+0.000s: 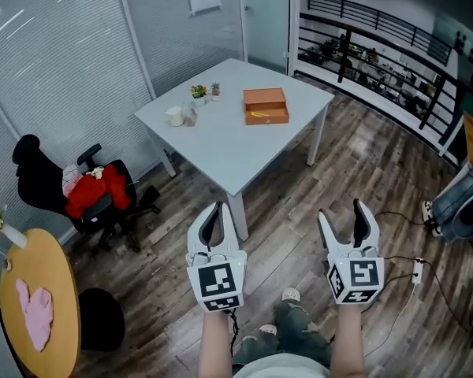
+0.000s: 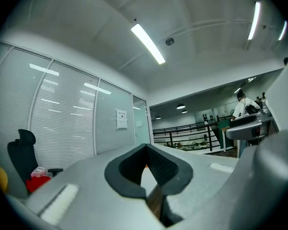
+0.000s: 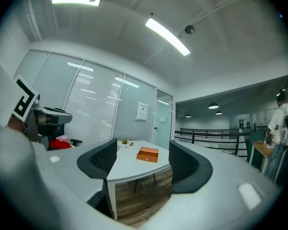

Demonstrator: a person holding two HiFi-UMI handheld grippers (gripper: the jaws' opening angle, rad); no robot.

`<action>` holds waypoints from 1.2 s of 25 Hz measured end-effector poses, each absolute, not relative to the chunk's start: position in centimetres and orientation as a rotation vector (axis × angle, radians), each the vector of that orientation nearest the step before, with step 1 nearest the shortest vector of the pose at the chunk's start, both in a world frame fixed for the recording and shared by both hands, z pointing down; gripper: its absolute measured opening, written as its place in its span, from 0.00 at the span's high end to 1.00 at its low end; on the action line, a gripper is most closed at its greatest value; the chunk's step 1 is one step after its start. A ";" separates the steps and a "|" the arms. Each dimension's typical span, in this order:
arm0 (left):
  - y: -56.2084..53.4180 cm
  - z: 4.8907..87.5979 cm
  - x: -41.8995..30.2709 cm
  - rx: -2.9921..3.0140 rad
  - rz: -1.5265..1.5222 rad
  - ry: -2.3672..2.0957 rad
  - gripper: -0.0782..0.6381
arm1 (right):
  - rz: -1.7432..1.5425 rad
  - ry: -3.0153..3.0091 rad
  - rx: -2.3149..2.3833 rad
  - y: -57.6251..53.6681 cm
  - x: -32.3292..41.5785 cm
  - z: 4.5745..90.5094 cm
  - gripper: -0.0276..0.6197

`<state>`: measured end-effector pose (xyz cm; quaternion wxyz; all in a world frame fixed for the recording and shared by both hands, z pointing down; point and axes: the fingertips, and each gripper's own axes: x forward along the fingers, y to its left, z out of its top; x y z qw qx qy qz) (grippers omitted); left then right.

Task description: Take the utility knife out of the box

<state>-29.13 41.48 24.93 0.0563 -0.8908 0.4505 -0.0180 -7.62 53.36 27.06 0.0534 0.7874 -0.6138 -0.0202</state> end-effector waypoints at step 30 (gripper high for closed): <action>20.3 24.5 -11.8 -2.607 -0.051 1.538 0.89 | -0.104 -2.094 2.284 28.4 10.9 25.4 0.44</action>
